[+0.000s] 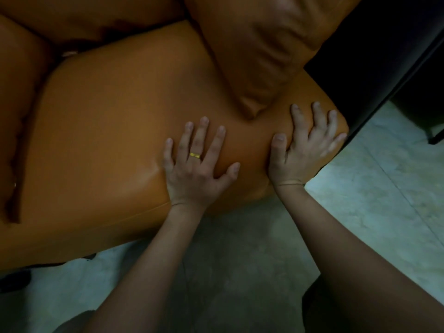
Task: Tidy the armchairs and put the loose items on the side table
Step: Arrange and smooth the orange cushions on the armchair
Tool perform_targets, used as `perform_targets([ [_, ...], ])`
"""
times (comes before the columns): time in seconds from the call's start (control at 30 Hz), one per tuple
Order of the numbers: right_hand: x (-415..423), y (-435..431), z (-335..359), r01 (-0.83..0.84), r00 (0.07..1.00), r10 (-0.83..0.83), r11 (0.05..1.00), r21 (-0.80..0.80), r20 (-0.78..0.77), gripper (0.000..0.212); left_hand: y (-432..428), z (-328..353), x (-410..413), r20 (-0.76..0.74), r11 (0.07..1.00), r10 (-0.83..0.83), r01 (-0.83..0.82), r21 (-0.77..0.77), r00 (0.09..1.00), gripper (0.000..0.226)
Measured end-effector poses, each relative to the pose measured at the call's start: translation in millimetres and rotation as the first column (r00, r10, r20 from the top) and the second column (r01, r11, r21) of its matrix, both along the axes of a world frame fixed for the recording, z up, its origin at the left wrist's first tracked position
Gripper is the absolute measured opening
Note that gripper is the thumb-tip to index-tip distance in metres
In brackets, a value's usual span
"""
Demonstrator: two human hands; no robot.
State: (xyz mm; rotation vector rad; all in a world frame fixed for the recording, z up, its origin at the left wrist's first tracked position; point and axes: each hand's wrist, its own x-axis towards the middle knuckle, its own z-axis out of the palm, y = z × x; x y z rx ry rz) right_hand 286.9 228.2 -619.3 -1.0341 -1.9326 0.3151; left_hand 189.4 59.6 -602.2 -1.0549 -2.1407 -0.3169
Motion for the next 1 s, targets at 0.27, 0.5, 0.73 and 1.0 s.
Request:
perform_targets([
  [0.27,5,-1,3,-0.055,0.998,0.054,0.998,-0.015,-0.031,0.056,-1,-9,-4,-0.035,1.000,-0.012,0.011,-0.007,0.999,0.062],
  [0.5,44,-30,68,-0.138,0.924,0.292,0.858,-0.495,0.248,0.061,-13,30,10,0.292,0.956,0.063,0.027,-0.293,0.954,0.064],
  [0.73,151,-100,181,-0.008,0.772,0.561,0.479,-0.878,0.299,0.067,-68,144,36,0.859,0.800,0.308,0.377,-0.467,0.410,0.060],
  [1.0,249,-133,370,0.175,0.818,0.496,0.270,-0.947,0.292,0.060,-137,336,112,0.930,0.833,0.362,0.428,-0.351,0.058,0.050],
])
